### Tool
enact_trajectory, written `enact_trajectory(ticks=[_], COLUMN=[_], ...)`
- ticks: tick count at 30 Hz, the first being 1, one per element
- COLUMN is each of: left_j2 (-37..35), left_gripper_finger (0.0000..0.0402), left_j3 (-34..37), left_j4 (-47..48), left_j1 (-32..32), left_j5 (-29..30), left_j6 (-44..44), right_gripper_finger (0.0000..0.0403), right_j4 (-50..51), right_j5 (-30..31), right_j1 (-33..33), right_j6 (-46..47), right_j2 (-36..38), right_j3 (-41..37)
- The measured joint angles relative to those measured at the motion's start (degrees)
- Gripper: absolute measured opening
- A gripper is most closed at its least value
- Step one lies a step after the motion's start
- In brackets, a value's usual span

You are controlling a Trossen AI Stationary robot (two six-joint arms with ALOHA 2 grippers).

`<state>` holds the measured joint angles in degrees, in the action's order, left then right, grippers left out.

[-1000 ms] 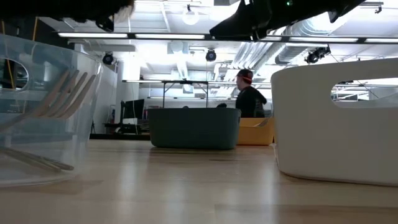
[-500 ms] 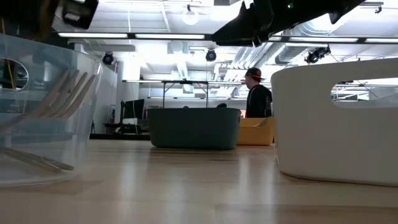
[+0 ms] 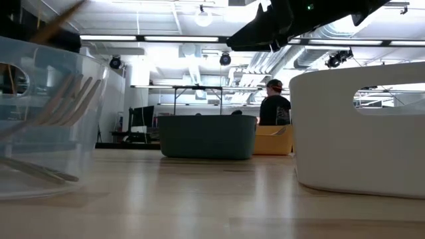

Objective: Sort silverware by color (type)
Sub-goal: Put the gold fork into the transparent bin, then put the blue-black fork into the white bin

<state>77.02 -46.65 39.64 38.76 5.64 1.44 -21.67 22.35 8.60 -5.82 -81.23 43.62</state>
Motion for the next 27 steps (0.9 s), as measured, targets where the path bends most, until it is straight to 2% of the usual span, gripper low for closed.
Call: enact_trajectory(ticks=[12,19,21,24,27], left_j2=[0.6,0.57,0.49,0.44,0.63], left_gripper_finger=[0.0061,0.0086,0.0088,0.0089,0.0089], left_j3=[-0.74,-13.8,-17.35,-18.59,-16.61], left_j4=[0.78,13.44,16.4,22.43,30.22], left_j1=[-0.07,-0.11,0.06,0.54,1.14], left_j5=[-0.89,0.31,2.56,5.49,2.97], left_j6=[11.47,19.05,25.31,41.39,58.41], right_gripper_finger=[0.0183,0.0183,0.0183,0.0183,0.0183], right_j4=[0.09,0.09,0.09,0.09,0.21], right_j5=[0.0,0.0,0.0,0.0,0.0], right_j1=[0.0,0.0,0.0,0.0,0.0], right_j6=[0.01,0.0,0.0,0.0,0.0], right_j2=[0.0,0.0,0.0,0.0,0.0], right_j3=[0.0,0.0,0.0,0.0,0.0])
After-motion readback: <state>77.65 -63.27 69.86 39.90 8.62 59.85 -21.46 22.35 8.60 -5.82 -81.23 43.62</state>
